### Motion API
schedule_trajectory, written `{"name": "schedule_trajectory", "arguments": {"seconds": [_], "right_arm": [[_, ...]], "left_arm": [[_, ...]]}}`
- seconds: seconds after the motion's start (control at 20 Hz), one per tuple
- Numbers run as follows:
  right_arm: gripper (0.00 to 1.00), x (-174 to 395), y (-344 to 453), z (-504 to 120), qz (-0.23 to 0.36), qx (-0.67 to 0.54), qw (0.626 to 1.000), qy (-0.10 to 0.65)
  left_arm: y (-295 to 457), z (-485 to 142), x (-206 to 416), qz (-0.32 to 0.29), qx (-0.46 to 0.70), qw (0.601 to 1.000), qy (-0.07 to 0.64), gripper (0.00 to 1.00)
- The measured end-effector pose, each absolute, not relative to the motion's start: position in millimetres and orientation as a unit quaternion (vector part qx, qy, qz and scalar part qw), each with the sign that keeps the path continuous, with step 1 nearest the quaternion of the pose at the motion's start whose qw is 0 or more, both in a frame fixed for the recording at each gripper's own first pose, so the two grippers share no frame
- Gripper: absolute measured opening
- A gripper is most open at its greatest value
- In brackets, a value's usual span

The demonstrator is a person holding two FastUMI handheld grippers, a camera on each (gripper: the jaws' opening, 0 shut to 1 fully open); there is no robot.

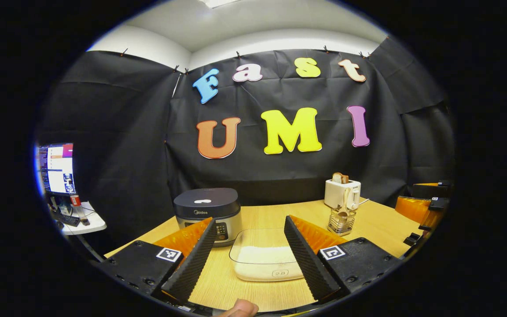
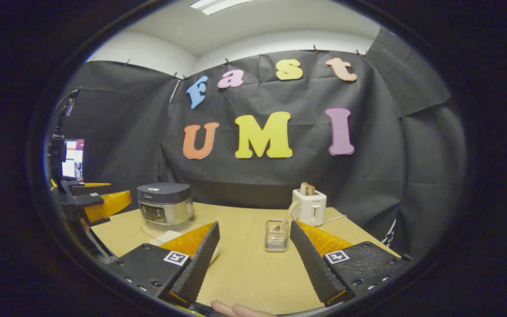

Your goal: Close the left gripper, press the button to open the rice cooker; take a wooden spoon from the chopstick holder with the right hand, scoop a spoonful of rice and pour it into the rice cooker, then put the wooden spoon back into the chopstick holder.

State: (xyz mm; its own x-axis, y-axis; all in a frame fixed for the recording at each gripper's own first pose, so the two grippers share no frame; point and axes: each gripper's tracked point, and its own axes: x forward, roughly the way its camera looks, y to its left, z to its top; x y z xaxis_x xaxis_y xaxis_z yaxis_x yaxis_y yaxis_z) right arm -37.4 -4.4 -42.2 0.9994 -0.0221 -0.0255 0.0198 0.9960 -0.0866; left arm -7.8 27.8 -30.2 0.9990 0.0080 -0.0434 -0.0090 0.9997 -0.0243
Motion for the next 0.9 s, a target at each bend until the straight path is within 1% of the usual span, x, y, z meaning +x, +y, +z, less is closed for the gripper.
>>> {"name": "schedule_trajectory", "arguments": {"seconds": [0.05,0.1,0.15,0.3,0.45,0.7,0.75,0.8,0.9], "right_arm": [[0.95,-37,-3,-40,-0.01,-0.049,0.999,0.01],[0.92,-37,-2,-39,-0.01,-0.053,0.999,0.006],[0.95,-37,-3,-38,-0.011,-0.057,0.998,0.004],[0.95,-35,4,-39,-0.002,-0.061,0.998,0.004],[0.97,-37,9,-43,0.007,-0.06,0.998,0.011],[0.96,-35,2,-42,-0.005,-0.061,0.998,0.012],[0.96,-34,0,-42,-0.007,-0.061,0.998,0.013],[0.96,-33,-2,-42,-0.01,-0.061,0.998,0.014],[0.95,-32,-5,-42,-0.015,-0.06,0.998,0.016]], "left_arm": [[21,-32,-8,-0.005,-0.016,1.0,0.025,0.98],[17,-33,-9,-0.009,-0.017,0.999,0.027,0.98],[15,-33,-9,-0.011,-0.015,0.999,0.027,0.98],[6,-33,-8,-0.027,-0.011,0.999,0.017,0.98],[8,-31,-9,-0.023,-0.015,1.0,0.011,0.98],[11,-41,-7,-0.02,-0.017,0.999,0.026,0.98],[12,-43,-6,-0.02,-0.019,0.999,0.029,1.0],[12,-42,-5,-0.018,-0.021,0.999,0.029,0.98],[13,-44,-4,-0.017,-0.023,0.999,0.031,0.98]]}}
